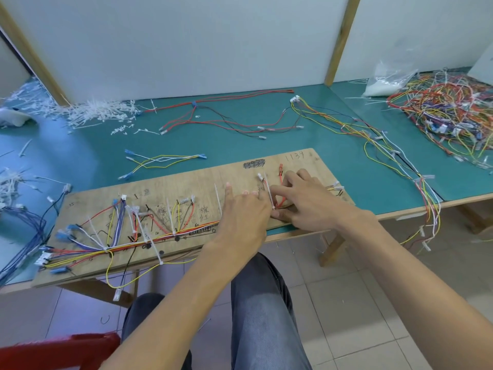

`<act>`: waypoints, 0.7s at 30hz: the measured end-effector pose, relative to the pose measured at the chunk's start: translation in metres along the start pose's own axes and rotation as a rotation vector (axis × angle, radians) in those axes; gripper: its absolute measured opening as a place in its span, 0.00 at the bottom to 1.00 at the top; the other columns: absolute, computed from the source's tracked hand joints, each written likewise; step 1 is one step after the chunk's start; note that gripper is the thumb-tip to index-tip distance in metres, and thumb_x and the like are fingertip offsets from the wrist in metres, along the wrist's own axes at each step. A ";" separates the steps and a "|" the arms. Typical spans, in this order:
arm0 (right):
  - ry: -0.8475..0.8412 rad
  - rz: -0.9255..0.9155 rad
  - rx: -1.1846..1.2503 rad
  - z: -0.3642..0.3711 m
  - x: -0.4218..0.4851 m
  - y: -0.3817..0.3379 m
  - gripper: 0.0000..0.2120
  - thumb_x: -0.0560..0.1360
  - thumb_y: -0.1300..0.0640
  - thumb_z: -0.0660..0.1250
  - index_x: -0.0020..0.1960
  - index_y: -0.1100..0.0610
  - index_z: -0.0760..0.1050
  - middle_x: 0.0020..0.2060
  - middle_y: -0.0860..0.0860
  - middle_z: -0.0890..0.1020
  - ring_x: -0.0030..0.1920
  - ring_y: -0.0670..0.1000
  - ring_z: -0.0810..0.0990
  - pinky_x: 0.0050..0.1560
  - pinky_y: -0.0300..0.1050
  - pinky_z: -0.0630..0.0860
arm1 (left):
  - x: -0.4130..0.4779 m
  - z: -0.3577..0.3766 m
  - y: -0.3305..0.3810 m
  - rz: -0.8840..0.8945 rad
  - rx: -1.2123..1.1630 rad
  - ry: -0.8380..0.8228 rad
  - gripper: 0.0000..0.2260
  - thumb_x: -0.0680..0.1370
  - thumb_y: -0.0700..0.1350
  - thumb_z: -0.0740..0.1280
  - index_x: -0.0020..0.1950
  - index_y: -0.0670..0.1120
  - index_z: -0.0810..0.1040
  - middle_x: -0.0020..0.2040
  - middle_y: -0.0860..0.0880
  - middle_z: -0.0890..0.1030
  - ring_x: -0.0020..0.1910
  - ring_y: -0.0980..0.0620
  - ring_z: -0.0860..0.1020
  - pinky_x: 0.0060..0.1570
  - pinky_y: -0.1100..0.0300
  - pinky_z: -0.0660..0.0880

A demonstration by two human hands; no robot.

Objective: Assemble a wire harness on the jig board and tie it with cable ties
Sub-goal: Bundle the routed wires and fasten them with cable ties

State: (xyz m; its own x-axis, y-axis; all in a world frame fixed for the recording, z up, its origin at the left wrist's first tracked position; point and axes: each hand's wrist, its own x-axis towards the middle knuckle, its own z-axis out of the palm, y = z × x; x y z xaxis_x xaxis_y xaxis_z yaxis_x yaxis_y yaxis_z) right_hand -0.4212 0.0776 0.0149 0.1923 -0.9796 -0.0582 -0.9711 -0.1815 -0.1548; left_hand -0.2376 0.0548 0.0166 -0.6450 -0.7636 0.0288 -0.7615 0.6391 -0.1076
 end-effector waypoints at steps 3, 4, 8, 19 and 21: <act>-0.101 -0.019 0.070 -0.009 0.007 0.003 0.13 0.79 0.34 0.64 0.55 0.41 0.71 0.50 0.50 0.68 0.52 0.54 0.65 0.55 0.54 0.69 | 0.000 0.003 0.000 -0.006 -0.017 0.018 0.17 0.80 0.44 0.66 0.68 0.43 0.72 0.57 0.46 0.82 0.58 0.43 0.80 0.76 0.33 0.58; -0.126 -0.030 0.080 -0.012 0.010 0.003 0.13 0.79 0.35 0.66 0.55 0.42 0.72 0.50 0.51 0.69 0.52 0.54 0.65 0.56 0.54 0.69 | 0.000 0.004 -0.001 -0.001 -0.016 0.010 0.19 0.79 0.43 0.66 0.70 0.43 0.72 0.58 0.46 0.82 0.59 0.43 0.80 0.76 0.33 0.58; -0.072 -0.091 0.123 -0.013 0.015 -0.001 0.12 0.78 0.40 0.72 0.50 0.43 0.72 0.47 0.50 0.74 0.49 0.51 0.68 0.56 0.49 0.66 | 0.000 0.008 -0.001 0.009 -0.021 0.031 0.23 0.78 0.42 0.67 0.74 0.43 0.70 0.61 0.44 0.81 0.61 0.42 0.79 0.77 0.32 0.57; -0.026 -0.090 0.210 -0.021 0.027 -0.003 0.21 0.71 0.42 0.80 0.43 0.45 0.67 0.35 0.45 0.75 0.40 0.52 0.72 0.47 0.54 0.74 | -0.003 0.008 -0.012 0.031 -0.100 0.150 0.13 0.77 0.43 0.68 0.61 0.46 0.73 0.48 0.47 0.83 0.49 0.42 0.83 0.73 0.37 0.65; 0.011 -0.031 0.259 -0.014 0.023 0.000 0.22 0.69 0.40 0.81 0.41 0.43 0.67 0.37 0.44 0.77 0.42 0.49 0.72 0.44 0.49 0.71 | -0.004 0.009 -0.011 0.036 -0.109 0.170 0.11 0.77 0.43 0.68 0.59 0.46 0.74 0.44 0.46 0.83 0.45 0.42 0.83 0.72 0.38 0.67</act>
State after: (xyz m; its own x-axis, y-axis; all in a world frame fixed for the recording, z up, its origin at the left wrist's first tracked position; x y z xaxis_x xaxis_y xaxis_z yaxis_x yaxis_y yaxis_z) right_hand -0.4183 0.0536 0.0279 0.2185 -0.9751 -0.0389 -0.8962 -0.1848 -0.4034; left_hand -0.2263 0.0505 0.0088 -0.6668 -0.7193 0.1949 -0.7339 0.6792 -0.0040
